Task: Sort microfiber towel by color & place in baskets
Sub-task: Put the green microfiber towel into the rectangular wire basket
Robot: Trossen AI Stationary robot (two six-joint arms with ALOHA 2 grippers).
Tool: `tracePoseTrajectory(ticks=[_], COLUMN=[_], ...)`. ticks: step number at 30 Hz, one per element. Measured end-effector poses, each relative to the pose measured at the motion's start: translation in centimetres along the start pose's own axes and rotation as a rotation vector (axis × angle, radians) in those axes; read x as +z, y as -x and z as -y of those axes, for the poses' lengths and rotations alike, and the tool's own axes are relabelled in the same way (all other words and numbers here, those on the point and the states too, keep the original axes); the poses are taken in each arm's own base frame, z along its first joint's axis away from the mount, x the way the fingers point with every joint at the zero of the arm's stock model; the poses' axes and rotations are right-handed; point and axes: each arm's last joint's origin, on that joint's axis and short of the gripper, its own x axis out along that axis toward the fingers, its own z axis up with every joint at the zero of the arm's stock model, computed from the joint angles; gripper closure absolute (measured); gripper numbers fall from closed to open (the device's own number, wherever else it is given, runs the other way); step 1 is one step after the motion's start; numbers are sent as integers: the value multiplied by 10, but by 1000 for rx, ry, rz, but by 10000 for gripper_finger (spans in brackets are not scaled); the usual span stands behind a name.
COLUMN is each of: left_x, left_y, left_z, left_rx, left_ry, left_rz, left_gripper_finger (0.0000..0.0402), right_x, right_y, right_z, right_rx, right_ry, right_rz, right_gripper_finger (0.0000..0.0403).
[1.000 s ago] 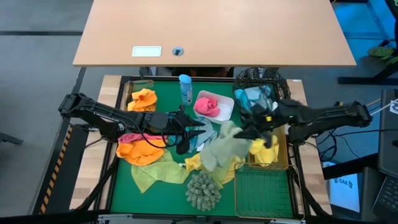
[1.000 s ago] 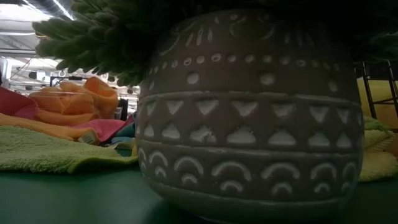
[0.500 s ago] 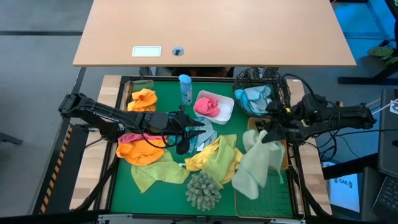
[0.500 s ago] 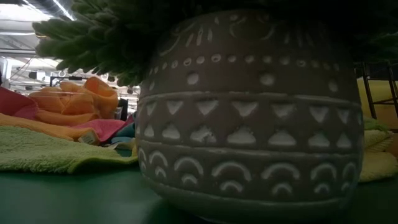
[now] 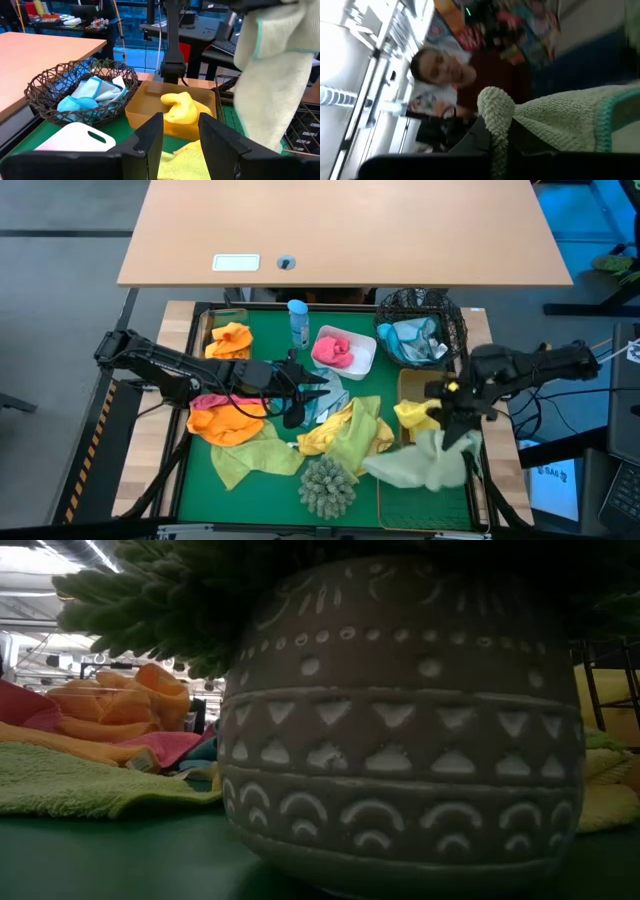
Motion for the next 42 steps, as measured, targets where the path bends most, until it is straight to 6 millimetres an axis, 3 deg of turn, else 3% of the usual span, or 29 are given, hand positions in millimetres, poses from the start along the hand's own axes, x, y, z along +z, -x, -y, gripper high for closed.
tracePoseTrajectory(ticks=[9, 14, 19, 28, 42], left_x=[0, 0, 0, -1, -4], left_y=[0, 0, 0, 0, 1], left_z=[0, 0, 0, 0, 1], left_rx=[1, 1, 1, 1, -2], left_ry=[-1, -1, -2, -2, -17], left_rz=[-3, -4, -5, -5, -39], left_gripper_finger=[282, 282, 282, 282, 282], right_x=[-33, -54, -71, -71, -72], right_y=[-32, -51, -59, -57, -77], right_z=[16, 21, 23, 43, 63], right_rx=[-234, -300, -379, -693, -805], right_ry=[-98, -129, -134, -28, -49], right_rz=[4, -96, -98, 224, 171], right_gripper_finger=[391, 389, 390, 381, 365])
